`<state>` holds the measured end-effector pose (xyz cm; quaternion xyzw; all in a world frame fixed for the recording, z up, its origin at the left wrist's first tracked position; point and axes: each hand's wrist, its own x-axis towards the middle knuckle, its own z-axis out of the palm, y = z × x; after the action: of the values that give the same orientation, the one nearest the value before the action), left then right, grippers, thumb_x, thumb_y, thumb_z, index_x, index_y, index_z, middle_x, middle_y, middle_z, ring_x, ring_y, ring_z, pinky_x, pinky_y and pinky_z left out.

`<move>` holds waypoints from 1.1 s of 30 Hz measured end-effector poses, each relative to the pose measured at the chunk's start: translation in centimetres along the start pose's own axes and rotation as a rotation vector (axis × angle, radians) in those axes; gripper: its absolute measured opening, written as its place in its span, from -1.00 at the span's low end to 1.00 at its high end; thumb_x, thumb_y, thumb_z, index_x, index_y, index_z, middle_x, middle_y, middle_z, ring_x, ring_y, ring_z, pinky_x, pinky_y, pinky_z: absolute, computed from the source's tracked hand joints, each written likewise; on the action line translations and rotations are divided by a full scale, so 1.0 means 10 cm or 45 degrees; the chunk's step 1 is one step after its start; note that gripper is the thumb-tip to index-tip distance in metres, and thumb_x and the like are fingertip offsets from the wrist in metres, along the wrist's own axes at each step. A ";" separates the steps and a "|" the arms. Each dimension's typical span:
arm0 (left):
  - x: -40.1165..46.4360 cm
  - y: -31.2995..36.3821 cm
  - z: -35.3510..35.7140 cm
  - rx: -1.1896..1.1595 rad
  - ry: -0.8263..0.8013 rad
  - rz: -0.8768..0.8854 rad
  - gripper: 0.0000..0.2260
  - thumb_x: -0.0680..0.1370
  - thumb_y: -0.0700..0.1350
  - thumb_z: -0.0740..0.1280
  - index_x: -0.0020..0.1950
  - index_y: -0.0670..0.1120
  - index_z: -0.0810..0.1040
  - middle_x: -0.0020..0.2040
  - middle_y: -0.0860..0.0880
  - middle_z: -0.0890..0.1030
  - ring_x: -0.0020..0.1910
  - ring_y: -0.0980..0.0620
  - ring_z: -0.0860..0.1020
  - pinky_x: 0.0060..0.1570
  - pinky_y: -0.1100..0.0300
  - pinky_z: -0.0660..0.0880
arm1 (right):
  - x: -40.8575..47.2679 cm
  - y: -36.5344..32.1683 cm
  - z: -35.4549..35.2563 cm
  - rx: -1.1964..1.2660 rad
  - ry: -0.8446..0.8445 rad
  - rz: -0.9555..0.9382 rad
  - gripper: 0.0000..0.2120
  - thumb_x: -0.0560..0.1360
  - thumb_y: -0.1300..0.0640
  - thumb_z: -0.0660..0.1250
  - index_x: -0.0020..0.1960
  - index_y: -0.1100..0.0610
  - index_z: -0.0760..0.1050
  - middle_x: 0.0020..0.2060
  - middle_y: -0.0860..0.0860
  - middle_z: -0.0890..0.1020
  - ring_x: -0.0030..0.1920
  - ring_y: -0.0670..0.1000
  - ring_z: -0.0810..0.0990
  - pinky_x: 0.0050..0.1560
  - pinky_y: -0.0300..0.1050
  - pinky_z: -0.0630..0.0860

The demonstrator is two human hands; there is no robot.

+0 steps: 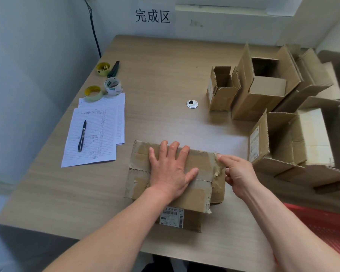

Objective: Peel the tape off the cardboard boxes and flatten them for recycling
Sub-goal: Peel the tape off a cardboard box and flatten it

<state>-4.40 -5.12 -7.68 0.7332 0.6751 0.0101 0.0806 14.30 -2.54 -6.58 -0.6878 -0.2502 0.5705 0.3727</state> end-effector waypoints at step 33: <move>0.04 -0.04 -0.01 -0.045 -0.020 0.022 -0.38 0.56 0.38 0.05 0.55 0.15 0.03 0.55 0.00 0.06 0.57 -0.16 -0.11 0.45 -0.35 -0.19 | -0.13 0.32 0.18 -0.339 0.396 -0.457 -0.55 0.60 -0.19 0.20 -0.33 0.02 0.58 -0.39 0.03 0.65 -0.23 0.11 0.63 -0.15 0.05 0.56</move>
<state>-4.79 -4.70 -7.65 0.7374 0.6680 0.0169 0.0988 11.98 -5.06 -8.48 -0.7548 -0.3807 0.3448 0.4079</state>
